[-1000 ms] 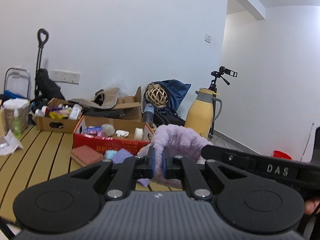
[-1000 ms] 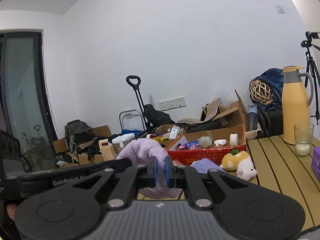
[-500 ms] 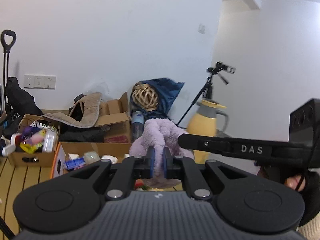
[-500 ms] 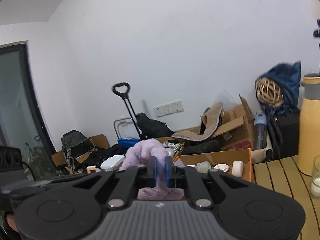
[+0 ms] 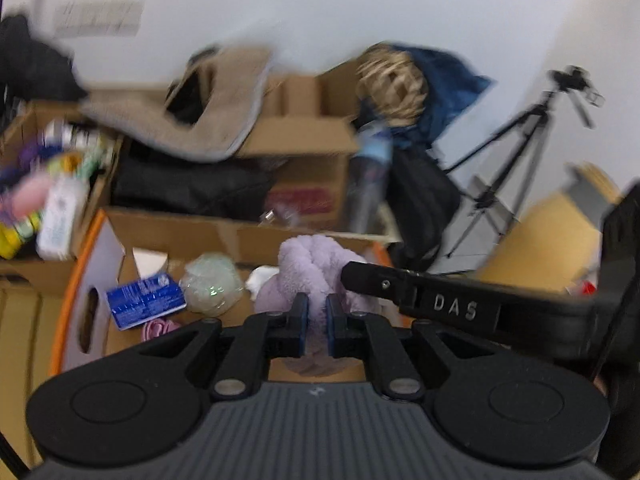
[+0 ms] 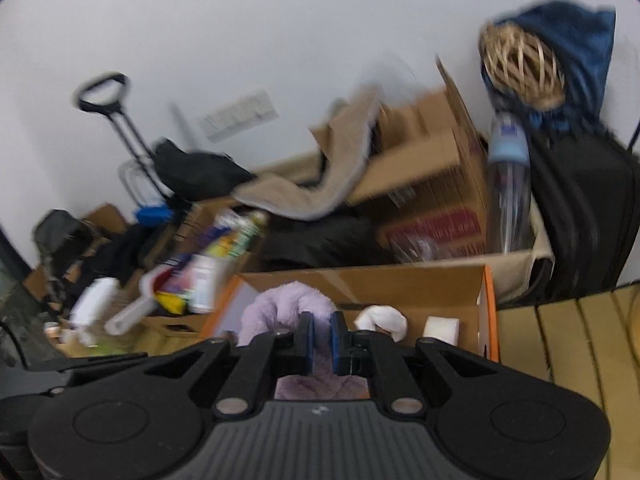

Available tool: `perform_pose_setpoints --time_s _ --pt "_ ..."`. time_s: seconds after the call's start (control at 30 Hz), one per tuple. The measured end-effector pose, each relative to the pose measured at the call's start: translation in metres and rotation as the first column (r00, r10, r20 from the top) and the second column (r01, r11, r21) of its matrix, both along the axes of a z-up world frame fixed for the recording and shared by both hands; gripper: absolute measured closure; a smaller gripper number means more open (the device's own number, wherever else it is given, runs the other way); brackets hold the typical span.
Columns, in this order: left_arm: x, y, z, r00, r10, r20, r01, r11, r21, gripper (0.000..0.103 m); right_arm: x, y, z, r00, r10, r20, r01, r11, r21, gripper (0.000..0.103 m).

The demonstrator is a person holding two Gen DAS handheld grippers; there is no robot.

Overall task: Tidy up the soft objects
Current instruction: 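Carry the lavender headband into the box and open both tools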

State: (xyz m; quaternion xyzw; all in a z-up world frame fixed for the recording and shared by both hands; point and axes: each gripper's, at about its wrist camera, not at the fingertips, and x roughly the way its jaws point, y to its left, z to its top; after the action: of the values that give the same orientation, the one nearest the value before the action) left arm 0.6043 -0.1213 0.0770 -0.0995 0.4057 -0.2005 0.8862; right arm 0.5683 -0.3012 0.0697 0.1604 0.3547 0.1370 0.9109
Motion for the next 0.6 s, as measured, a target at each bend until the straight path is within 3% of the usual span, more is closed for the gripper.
perform_pose_setpoints --time_s 0.07,0.13,0.23,0.27,0.4,0.47,0.53,0.6 --pt "0.02 0.0 -0.024 0.999 0.044 -0.019 -0.044 0.998 0.033 0.083 0.027 0.005 -0.027 0.999 -0.027 -0.033 0.027 0.999 -0.023 0.091" --pt "0.037 0.003 -0.045 0.995 0.095 -0.038 -0.092 0.993 0.077 0.061 0.048 0.006 -0.053 0.994 -0.086 -0.064 0.083 0.995 -0.049 0.085" --pt "0.043 0.01 -0.055 0.994 0.108 -0.035 -0.103 0.989 0.109 0.053 0.062 0.002 -0.076 0.986 -0.125 -0.113 0.117 0.991 -0.072 0.064" --pt "0.041 0.011 -0.053 0.994 0.103 -0.023 -0.099 0.987 0.125 0.051 0.062 -0.001 -0.078 0.985 -0.131 -0.113 0.125 0.991 -0.057 0.063" --pt "0.024 0.015 -0.038 0.994 0.099 0.035 -0.104 0.978 0.178 0.036 0.047 -0.008 -0.068 0.988 -0.128 -0.087 0.122 0.99 -0.07 0.059" --pt "0.01 0.014 -0.024 0.996 0.079 0.045 -0.086 0.978 0.192 0.033 0.035 -0.01 -0.054 0.987 -0.141 -0.07 0.134 0.986 -0.103 0.056" --pt "-0.007 0.014 -0.009 0.995 0.072 0.074 -0.086 0.973 0.215 0.024 0.019 -0.013 -0.037 0.989 -0.137 -0.051 0.13 0.984 -0.123 0.051" --pt "-0.029 0.016 0.008 0.991 0.069 0.118 -0.096 0.966 0.239 0.022 -0.003 -0.015 -0.017 0.99 -0.135 -0.028 0.129 0.98 -0.15 0.047"
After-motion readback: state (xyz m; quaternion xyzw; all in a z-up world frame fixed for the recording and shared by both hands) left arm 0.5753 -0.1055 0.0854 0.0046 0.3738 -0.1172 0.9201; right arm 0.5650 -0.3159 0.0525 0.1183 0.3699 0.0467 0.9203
